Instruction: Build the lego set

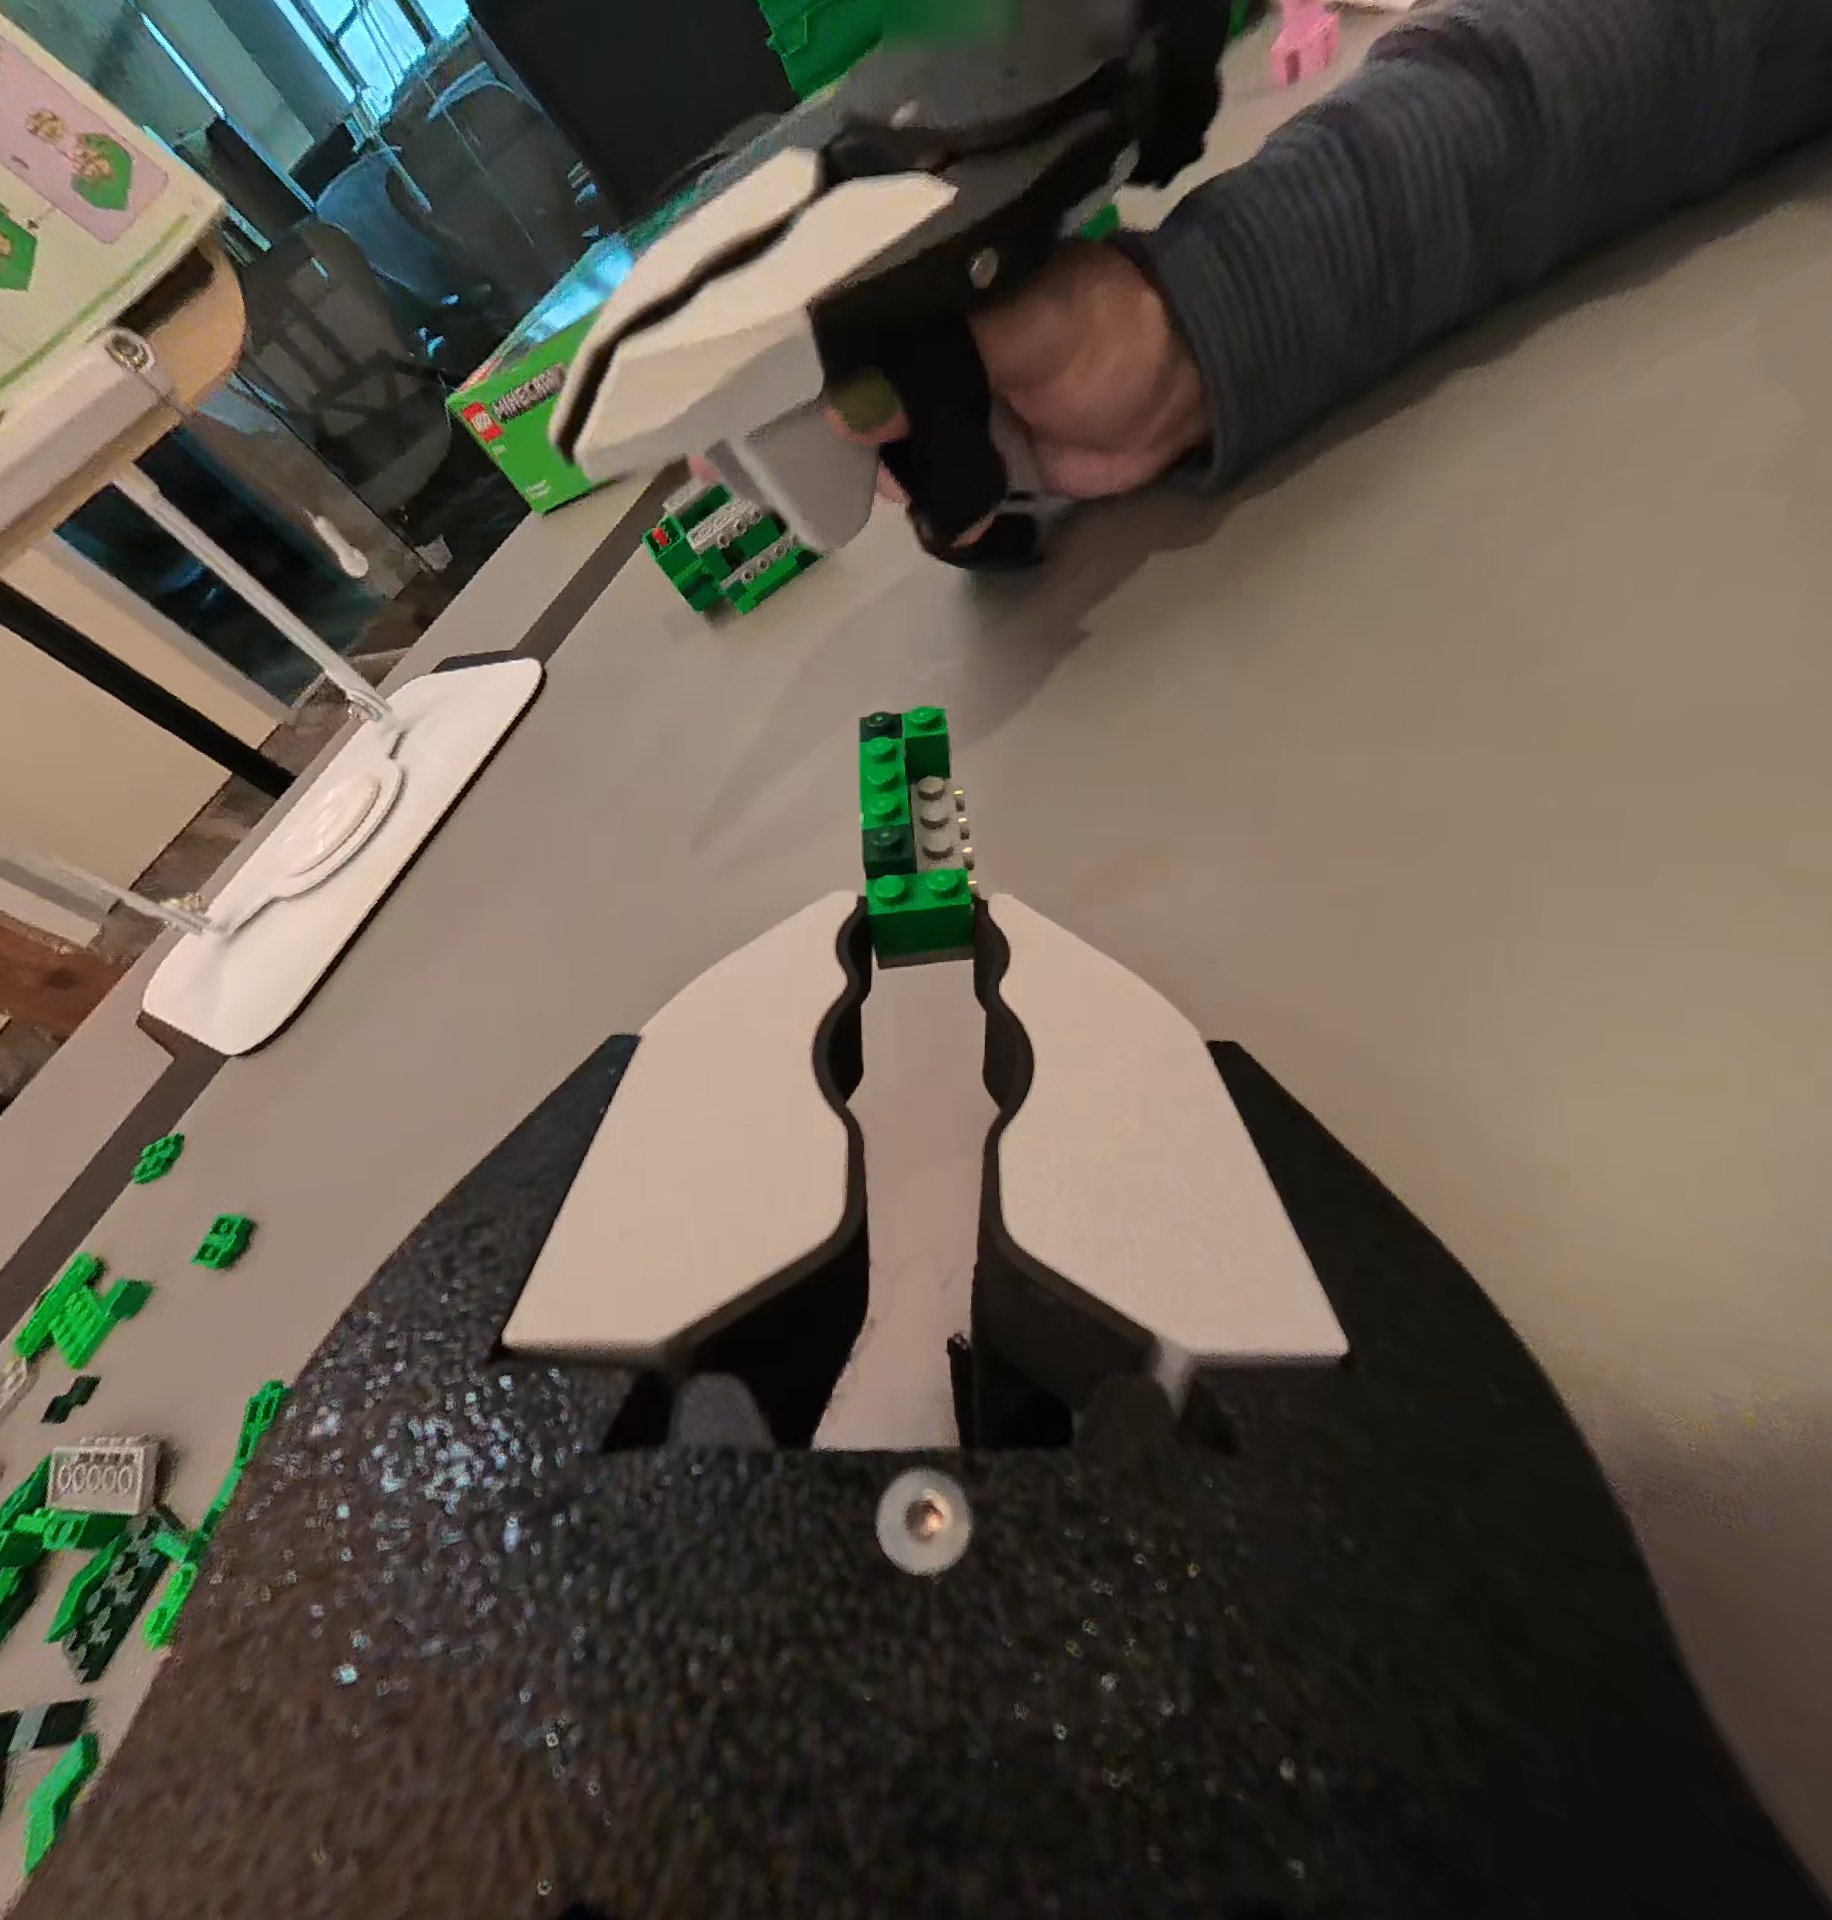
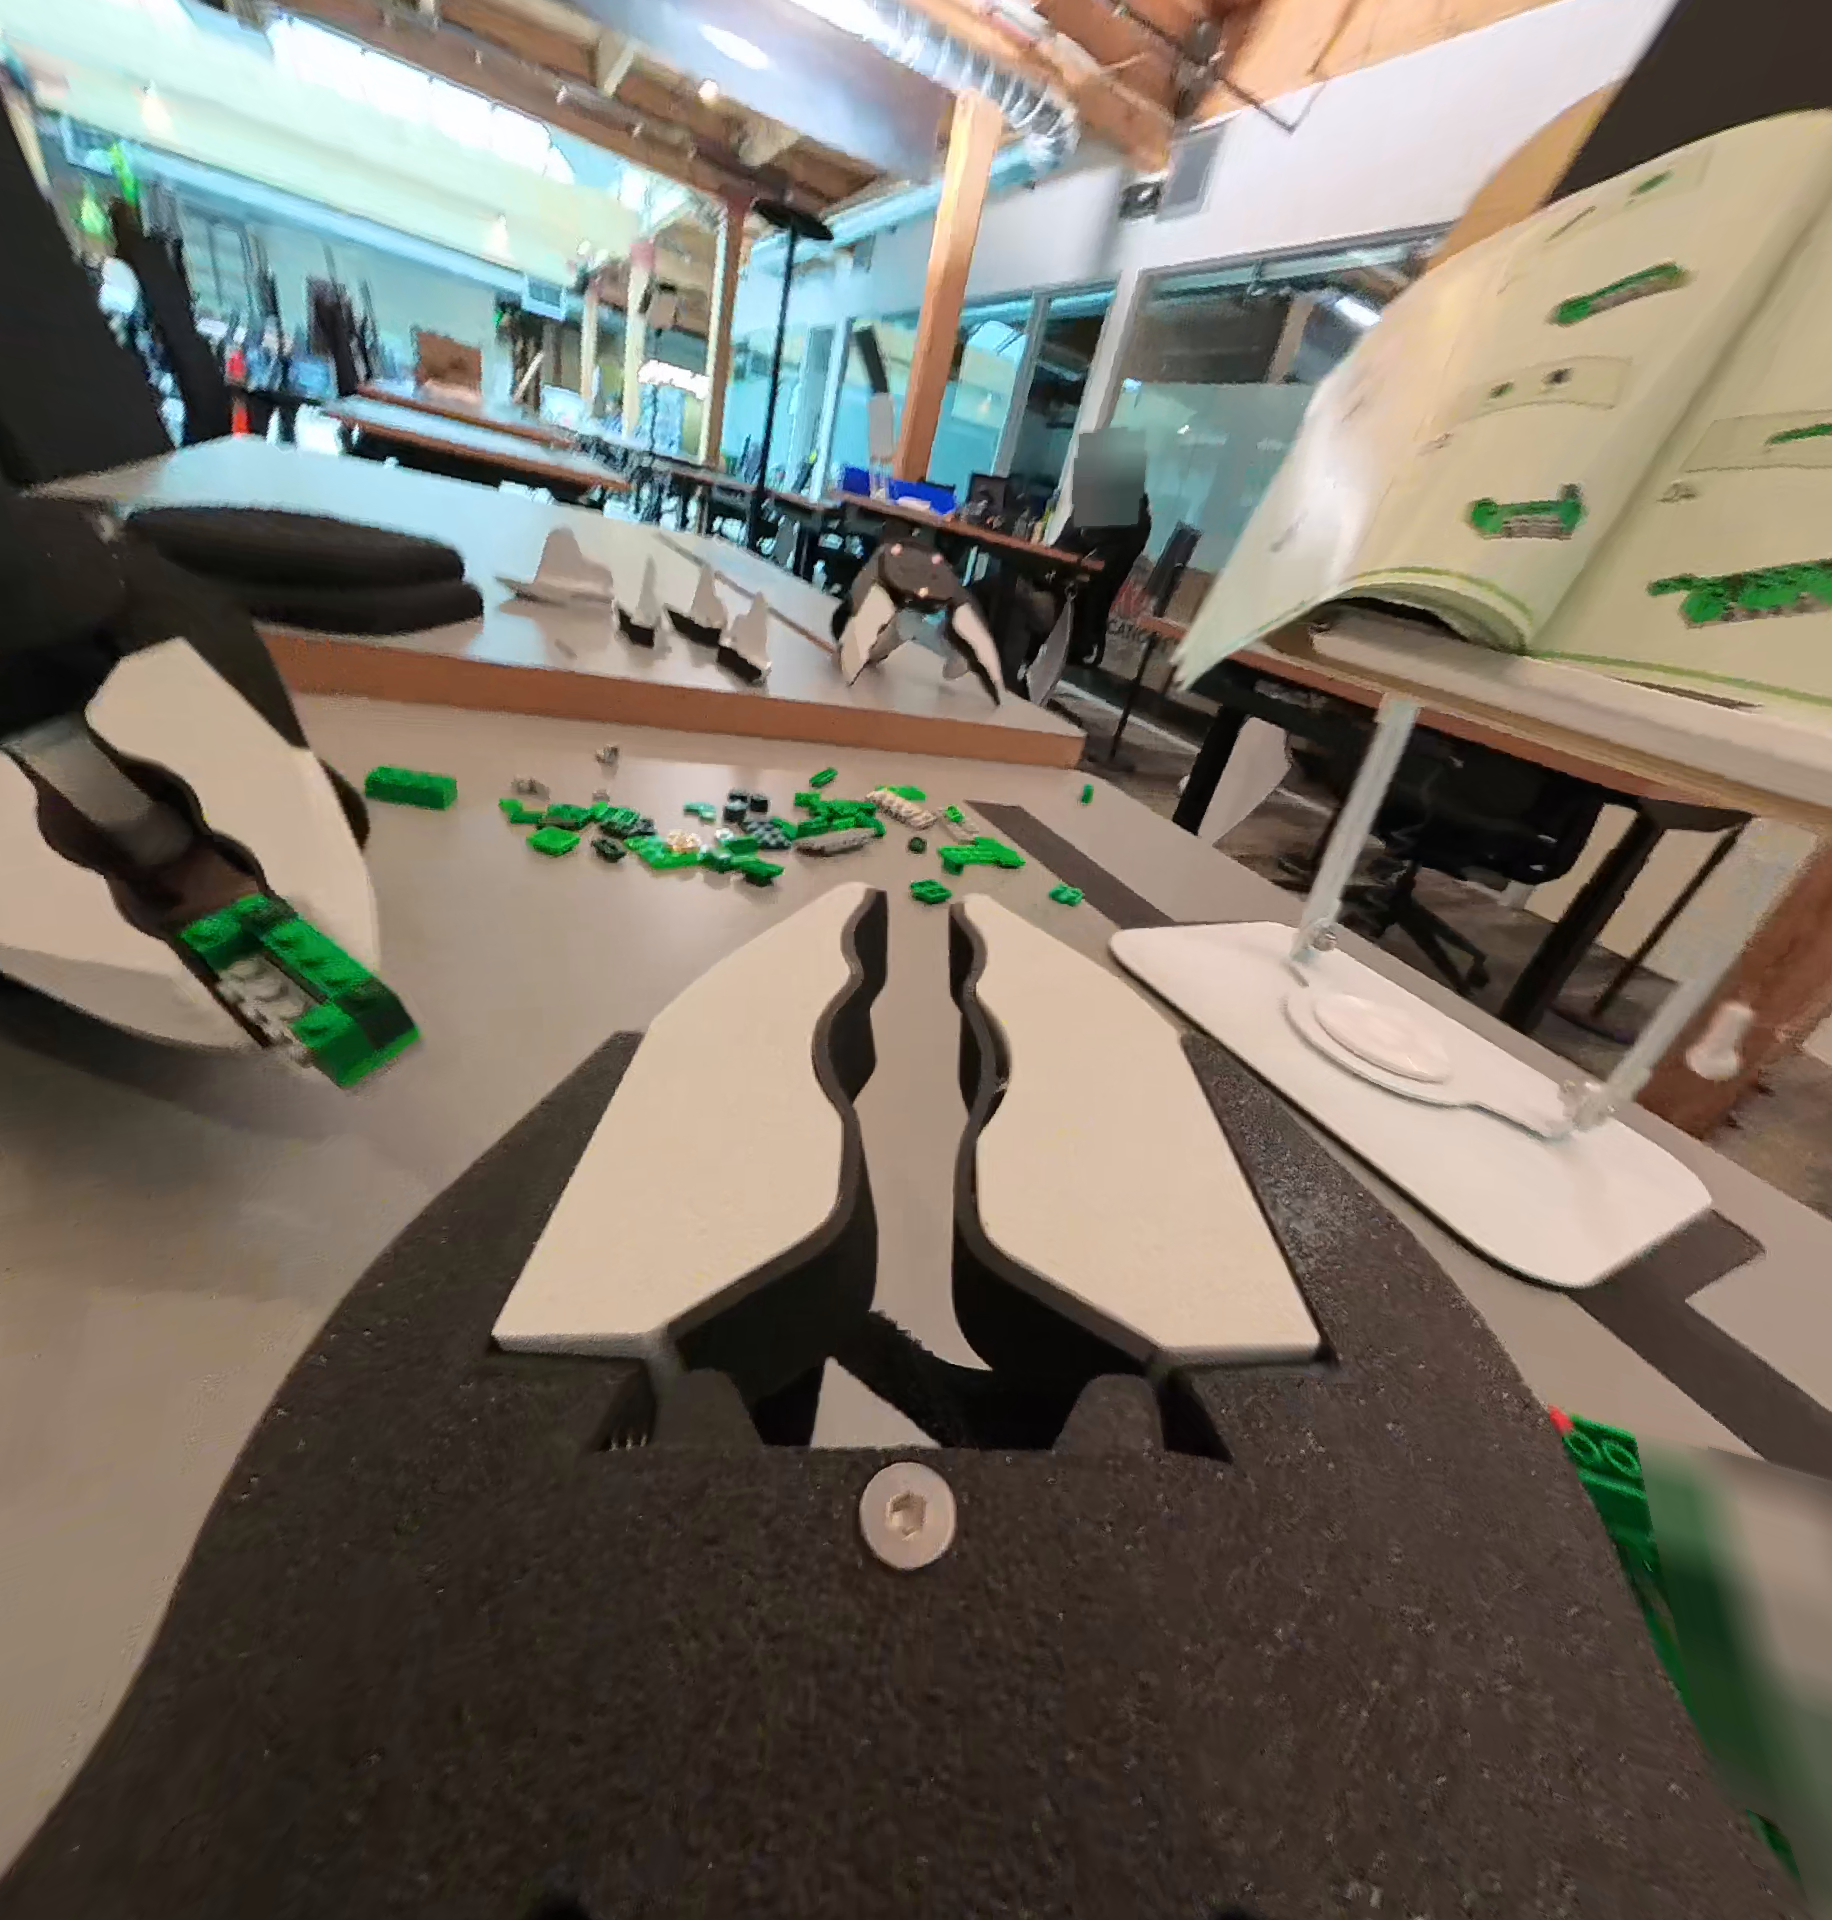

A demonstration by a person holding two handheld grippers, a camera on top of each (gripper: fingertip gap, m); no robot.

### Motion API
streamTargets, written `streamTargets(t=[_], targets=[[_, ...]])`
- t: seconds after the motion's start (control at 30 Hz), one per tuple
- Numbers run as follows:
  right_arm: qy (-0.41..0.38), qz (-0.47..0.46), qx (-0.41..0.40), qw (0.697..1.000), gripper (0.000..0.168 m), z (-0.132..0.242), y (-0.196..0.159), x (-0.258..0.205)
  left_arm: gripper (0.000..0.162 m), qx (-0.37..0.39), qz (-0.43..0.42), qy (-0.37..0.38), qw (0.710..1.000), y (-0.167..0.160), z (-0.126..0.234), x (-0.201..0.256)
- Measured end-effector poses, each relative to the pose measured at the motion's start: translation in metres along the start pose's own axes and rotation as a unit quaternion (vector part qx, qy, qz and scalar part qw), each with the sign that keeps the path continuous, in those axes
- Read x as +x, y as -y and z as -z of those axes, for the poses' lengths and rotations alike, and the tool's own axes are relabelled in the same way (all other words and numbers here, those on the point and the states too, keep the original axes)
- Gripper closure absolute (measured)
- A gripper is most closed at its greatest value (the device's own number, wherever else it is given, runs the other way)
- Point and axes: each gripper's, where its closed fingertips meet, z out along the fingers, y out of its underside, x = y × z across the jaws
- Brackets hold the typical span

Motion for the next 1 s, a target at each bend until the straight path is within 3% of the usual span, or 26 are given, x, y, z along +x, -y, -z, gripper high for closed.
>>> streamTargets(t=[0.03,0.17,0.37,0.53,0.63,0.87,1.0], targets=[[0.017,0.002,-0.012,1.000,0.162,-0.006,-0.002,-0.005,0.144,0.010,0.002,-0.004,1.000,0.003,0.002,0.001],[0.119,-0.025,-0.065,0.990,0.168,-0.041,-0.009,-0.029,0.144,0.014,0.010,-0.017,1.000,0.003,0.000,0.002],[0.168,0.003,-0.118,0.979,0.152,-0.111,-0.027,-0.037,0.144,0.012,0.011,0.006,1.000,0.000,0.002,-0.007],[0.136,0.013,-0.140,0.981,0.148,-0.168,-0.037,-0.017,0.144,-0.006,0.025,0.059,0.998,-0.010,0.008,-0.028],[0.132,0.004,-0.153,0.979,0.164,-0.192,-0.046,-0.002,0.144,-0.012,0.035,0.083,0.996,-0.014,0.012,-0.037],[0.099,-0.026,-0.201,0.974,0.162,-0.233,-0.078,0.028,0.144,-0.022,0.046,0.131,0.990,-0.021,0.017,-0.054],[0.124,-0.018,-0.221,0.967,0.168,-0.245,-0.087,0.025,0.144,-0.018,0.065,0.144,0.987,-0.023,0.020,-0.062]])
